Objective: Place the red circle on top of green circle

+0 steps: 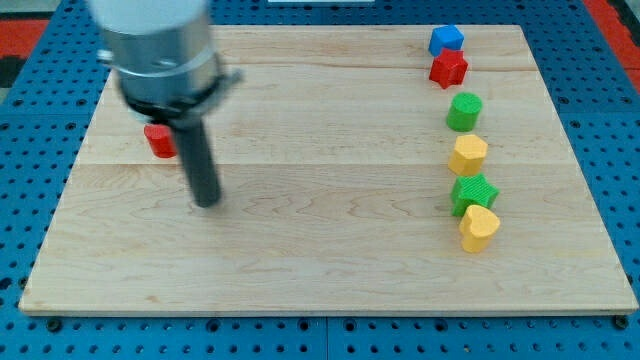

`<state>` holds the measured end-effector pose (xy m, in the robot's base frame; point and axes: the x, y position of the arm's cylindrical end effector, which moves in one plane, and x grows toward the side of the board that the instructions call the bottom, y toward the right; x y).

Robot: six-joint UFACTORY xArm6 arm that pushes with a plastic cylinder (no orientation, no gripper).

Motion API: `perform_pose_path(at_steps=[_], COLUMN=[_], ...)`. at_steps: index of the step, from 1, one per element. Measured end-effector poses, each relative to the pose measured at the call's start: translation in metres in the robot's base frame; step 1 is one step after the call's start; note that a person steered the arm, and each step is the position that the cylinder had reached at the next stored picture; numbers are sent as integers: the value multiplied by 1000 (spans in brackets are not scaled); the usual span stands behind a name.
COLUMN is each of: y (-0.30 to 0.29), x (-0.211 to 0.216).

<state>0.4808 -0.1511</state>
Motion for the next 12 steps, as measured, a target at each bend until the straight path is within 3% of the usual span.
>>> perform_pose_path(at_steps=[1, 2, 4, 6, 7, 8, 10, 12], y=[-52, -63, -3, 17, 38, 21, 108, 119], x=[-40, -81, -128, -167, -164, -150, -145, -127])
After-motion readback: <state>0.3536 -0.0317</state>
